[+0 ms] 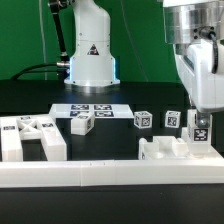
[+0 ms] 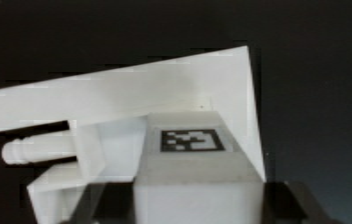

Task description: Assemble chair

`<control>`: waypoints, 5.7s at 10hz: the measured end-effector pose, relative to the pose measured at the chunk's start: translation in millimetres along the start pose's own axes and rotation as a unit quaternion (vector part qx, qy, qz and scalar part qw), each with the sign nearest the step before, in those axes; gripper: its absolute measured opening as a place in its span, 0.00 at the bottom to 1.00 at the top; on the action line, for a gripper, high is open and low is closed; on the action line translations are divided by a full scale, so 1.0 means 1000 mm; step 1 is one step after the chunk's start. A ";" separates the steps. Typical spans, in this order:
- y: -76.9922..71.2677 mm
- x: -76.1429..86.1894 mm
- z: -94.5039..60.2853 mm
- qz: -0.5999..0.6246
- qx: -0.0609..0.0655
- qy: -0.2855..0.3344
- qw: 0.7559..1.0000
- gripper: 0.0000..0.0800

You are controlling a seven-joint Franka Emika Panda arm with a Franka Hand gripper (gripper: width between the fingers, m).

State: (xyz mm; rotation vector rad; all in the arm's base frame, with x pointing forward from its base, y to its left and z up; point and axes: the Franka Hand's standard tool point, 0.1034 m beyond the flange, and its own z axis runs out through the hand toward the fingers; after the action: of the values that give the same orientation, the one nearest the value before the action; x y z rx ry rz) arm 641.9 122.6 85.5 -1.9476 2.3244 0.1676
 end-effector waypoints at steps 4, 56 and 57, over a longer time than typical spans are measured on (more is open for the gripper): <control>-0.001 -0.001 0.000 -0.045 0.002 -0.003 0.999 0.58; 0.003 0.003 0.000 -0.586 -0.014 0.029 0.810 0.81; 0.003 0.003 0.000 -0.617 -0.016 0.030 0.786 0.81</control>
Offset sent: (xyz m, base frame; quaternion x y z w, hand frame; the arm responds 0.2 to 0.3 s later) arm 0.0003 -0.0008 0.0037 0.0137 -0.0118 -0.1345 0.9908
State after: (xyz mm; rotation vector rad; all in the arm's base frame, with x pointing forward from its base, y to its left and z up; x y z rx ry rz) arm 638.2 120.2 85.3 -2.9923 0.6328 0.0123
